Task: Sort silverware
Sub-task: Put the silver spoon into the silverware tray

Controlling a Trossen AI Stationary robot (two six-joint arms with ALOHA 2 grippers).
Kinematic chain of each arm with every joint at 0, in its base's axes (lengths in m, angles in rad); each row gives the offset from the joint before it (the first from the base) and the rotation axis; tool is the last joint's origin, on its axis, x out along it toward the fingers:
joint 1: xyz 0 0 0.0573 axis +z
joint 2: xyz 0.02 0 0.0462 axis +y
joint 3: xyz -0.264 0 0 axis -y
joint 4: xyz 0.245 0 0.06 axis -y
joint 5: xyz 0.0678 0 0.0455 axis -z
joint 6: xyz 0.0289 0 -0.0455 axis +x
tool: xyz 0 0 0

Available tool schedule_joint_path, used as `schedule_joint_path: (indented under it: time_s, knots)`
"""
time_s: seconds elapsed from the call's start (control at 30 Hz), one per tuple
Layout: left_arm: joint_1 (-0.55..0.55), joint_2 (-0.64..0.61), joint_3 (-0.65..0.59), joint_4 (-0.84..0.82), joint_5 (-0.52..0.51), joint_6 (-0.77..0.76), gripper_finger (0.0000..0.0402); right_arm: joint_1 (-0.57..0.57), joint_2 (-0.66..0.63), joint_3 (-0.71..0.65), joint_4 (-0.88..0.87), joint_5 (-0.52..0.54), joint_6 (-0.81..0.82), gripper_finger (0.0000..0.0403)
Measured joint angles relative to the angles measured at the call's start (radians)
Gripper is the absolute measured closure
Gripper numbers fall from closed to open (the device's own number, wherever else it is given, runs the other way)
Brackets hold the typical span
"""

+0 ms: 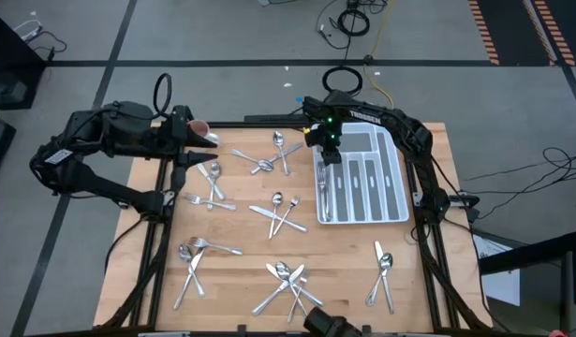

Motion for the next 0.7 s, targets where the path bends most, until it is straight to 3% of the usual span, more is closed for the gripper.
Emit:
schedule_joint_path:
  time_s: [0.23, 0.3, 0.37, 0.47, 0.53, 0.7]
  knots:
    - [0.000, 0.000, 0.000, -0.040, -0.128, -0.021, 0.0276, 0.009, -0.062, 0.193, 0.021, 0.147, 0.074, 0.0230]
    - [0.000, 0.000, 0.000, -0.040, -0.209, -0.050, 0.0276, 0.010, -0.077, 0.248, 0.120, 0.152, 0.216, 0.0227]
    - [0.000, 0.000, 0.000, -0.040, -0.314, -0.092, 0.0276, 0.016, -0.081, 0.286, 0.268, 0.167, 0.461, 0.0226]
    - [0.000, 0.000, 0.000, -0.047, -0.460, -0.156, 0.0276, 0.032, -0.076, 0.288, 0.469, 0.323, 0.780, 0.0226]
    - [0.001, -0.003, 0.000, -0.078, -0.512, -0.180, 0.0276, 0.043, -0.059, 0.287, 0.564, 0.409, 0.838, 0.0227]
    - [0.000, -0.010, 0.000, -0.158, -0.529, -0.234, 0.0276, 0.053, 0.011, 0.287, 0.685, 0.440, 0.849, 0.0229]
